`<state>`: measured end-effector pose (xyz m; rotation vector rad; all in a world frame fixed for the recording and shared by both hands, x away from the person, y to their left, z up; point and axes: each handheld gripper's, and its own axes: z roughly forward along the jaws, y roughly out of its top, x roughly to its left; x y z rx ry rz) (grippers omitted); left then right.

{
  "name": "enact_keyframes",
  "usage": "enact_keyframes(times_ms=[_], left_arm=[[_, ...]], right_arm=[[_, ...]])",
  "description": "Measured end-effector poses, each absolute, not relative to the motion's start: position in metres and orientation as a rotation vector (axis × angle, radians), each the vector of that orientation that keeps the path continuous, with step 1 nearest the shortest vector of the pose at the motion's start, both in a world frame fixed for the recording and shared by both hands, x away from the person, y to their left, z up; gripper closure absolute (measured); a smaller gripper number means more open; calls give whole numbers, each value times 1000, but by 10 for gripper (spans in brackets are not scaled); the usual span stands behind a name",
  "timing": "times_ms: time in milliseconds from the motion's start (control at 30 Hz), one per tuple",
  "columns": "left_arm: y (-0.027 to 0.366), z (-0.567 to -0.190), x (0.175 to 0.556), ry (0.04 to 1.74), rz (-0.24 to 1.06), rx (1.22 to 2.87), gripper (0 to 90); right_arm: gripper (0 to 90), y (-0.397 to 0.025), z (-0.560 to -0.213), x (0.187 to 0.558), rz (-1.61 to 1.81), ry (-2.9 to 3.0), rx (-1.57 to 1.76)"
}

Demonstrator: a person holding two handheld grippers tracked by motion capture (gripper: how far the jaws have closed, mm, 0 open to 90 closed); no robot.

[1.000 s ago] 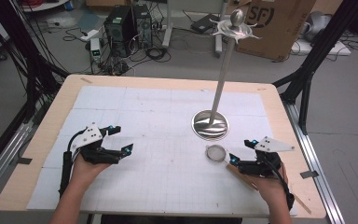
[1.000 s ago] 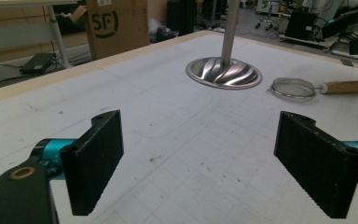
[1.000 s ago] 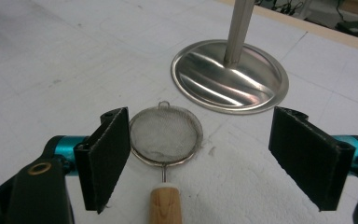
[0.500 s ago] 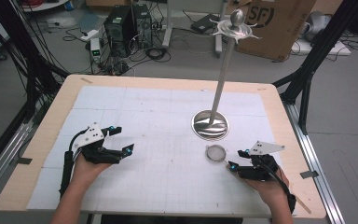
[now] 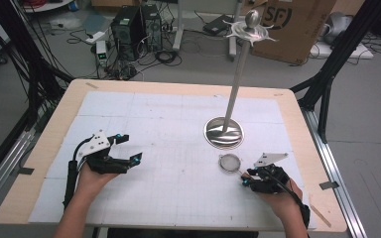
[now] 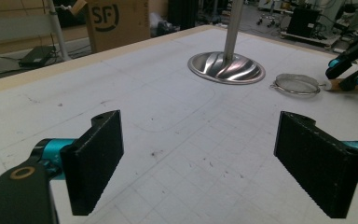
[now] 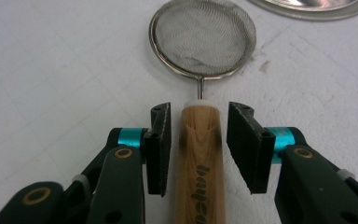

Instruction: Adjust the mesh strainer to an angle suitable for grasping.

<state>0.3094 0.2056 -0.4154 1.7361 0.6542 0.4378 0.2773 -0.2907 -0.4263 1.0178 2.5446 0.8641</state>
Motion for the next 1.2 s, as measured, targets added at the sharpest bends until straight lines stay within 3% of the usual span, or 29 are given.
enact_keyframes(times_ms=[133, 433, 700, 1200], left_arm=[[205, -416, 310, 656, 440, 1740, 161], [205, -416, 310, 657, 438, 1743, 162], [206, -416, 310, 657, 440, 1739, 162], [206, -415, 309, 661, 444, 1738, 161]], right_arm=[[673, -288, -429, 278, 840, 2559, 993], [675, -281, -428, 277, 839, 2598, 913], [619, -278, -427, 278, 845, 2588, 916], [611, -281, -427, 278, 814, 2580, 916]])
